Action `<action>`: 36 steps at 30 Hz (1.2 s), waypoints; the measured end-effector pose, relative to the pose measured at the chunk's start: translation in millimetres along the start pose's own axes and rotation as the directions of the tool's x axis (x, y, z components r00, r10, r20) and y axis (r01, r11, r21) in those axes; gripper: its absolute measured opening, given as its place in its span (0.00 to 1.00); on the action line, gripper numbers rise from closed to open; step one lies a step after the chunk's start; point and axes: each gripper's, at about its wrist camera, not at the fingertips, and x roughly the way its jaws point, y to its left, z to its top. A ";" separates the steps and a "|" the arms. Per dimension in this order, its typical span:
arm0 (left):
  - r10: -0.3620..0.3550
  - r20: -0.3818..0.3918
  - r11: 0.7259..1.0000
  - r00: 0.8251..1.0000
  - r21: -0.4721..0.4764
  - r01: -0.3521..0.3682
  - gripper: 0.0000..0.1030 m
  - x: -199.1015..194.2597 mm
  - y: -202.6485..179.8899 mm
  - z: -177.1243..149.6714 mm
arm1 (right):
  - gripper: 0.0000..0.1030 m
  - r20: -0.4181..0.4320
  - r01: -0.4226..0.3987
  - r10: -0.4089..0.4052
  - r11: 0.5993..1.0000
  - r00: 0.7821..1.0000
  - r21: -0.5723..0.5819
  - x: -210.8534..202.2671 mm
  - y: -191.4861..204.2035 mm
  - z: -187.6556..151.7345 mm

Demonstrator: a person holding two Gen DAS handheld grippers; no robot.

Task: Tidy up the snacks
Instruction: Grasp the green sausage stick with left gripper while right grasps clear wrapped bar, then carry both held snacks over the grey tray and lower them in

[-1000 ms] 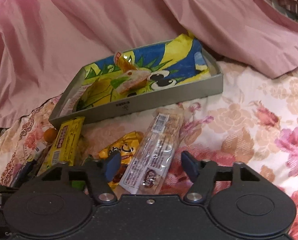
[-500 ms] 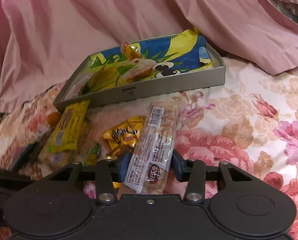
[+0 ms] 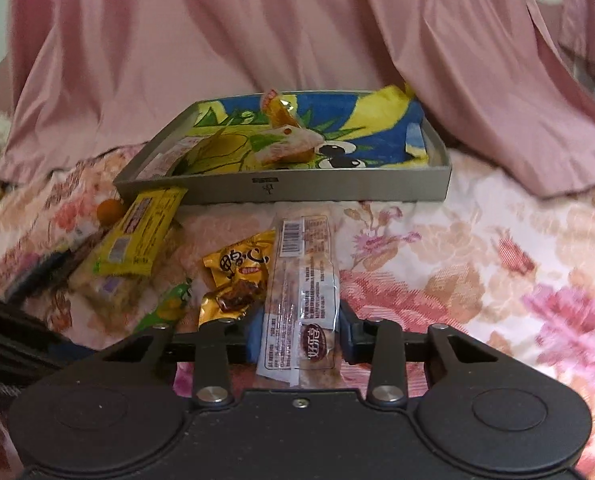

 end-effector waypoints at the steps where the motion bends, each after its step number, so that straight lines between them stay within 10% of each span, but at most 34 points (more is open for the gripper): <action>1: -0.004 0.006 1.000 1.000 -0.001 0.004 0.18 -2.1 -0.2 0.0 | 0.37 0.002 0.008 -0.007 1.000 1.000 -0.018 -1.1 1.1 -1.1; 20: 0.039 0.286 0.998 0.957 0.027 -0.049 0.18 -23.2 31.0 148.6 | 0.37 0.259 0.001 0.009 0.999 0.966 -0.041 10.6 -30.1 73.7; 36: 0.086 0.303 0.996 0.949 -0.012 -0.087 0.18 48.8 51.0 216.1 | 0.37 0.188 -0.033 0.022 0.998 0.982 0.057 116.6 -55.7 153.1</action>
